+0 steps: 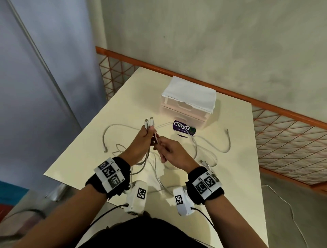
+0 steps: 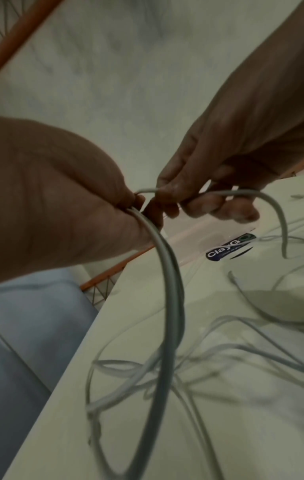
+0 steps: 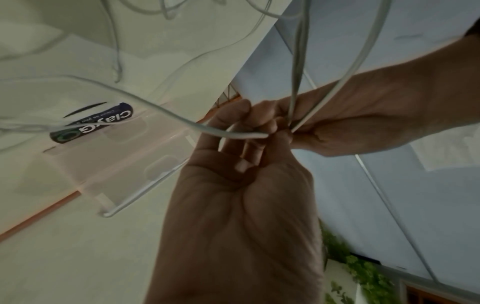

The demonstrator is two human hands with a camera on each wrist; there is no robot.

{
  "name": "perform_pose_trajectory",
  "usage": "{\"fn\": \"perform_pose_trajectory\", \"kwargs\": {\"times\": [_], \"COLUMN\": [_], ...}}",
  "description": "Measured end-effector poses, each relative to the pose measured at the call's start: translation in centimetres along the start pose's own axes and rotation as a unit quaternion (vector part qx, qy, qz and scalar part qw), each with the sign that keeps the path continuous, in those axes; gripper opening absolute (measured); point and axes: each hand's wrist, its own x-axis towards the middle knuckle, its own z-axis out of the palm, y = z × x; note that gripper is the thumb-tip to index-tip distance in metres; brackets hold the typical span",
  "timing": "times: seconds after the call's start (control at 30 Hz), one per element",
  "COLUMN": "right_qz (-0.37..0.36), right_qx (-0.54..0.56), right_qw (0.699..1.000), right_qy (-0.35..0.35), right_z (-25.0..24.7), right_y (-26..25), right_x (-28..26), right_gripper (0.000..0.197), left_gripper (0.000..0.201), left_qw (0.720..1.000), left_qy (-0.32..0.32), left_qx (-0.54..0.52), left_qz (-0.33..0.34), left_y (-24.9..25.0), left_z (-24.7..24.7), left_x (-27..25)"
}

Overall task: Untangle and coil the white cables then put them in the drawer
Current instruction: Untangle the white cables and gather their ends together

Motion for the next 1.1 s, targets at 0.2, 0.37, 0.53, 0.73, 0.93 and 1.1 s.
{"fn": "perform_pose_trajectory", "kwargs": {"times": [0.2,0.37,0.53,0.73,0.93,1.1], "right_qz": [0.030,0.111,0.189,0.100,0.018,0.120], "right_qx": [-0.005,-0.067,-0.190,-0.157,-0.107,-0.087], "right_qw": [0.999,0.981,0.962,0.982,0.993,0.989], "right_qy": [-0.036,-0.143,-0.063,-0.008,-0.049,0.000], "right_z": [0.5,-0.4,-5.7,-7.6,-7.3,-11.2], "right_y": [-0.2,2.7,7.4,2.8,-2.8,1.3], "right_x": [-0.2,-2.4,-5.6,-3.7,-2.3,-4.4], "right_gripper": [0.019,0.042,0.040,0.037,0.030,0.029], "left_gripper": [0.031,0.034,0.033,0.013,0.022,0.031], "left_qw": [1.000,0.984,0.986,0.982,0.944,0.971], "left_qy": [0.020,0.088,0.119,-0.071,-0.168,-0.066], "left_qx": [-0.003,-0.151,-0.066,0.169,0.258,0.191], "left_qz": [-0.013,0.024,0.094,0.054,0.119,0.128], "left_y": [-0.1,2.8,4.3,1.9,1.3,3.8], "left_z": [-0.4,-2.7,-7.0,-2.6,-0.4,-3.1], "left_x": [0.3,1.2,1.0,-0.7,-1.2,-1.7]}}
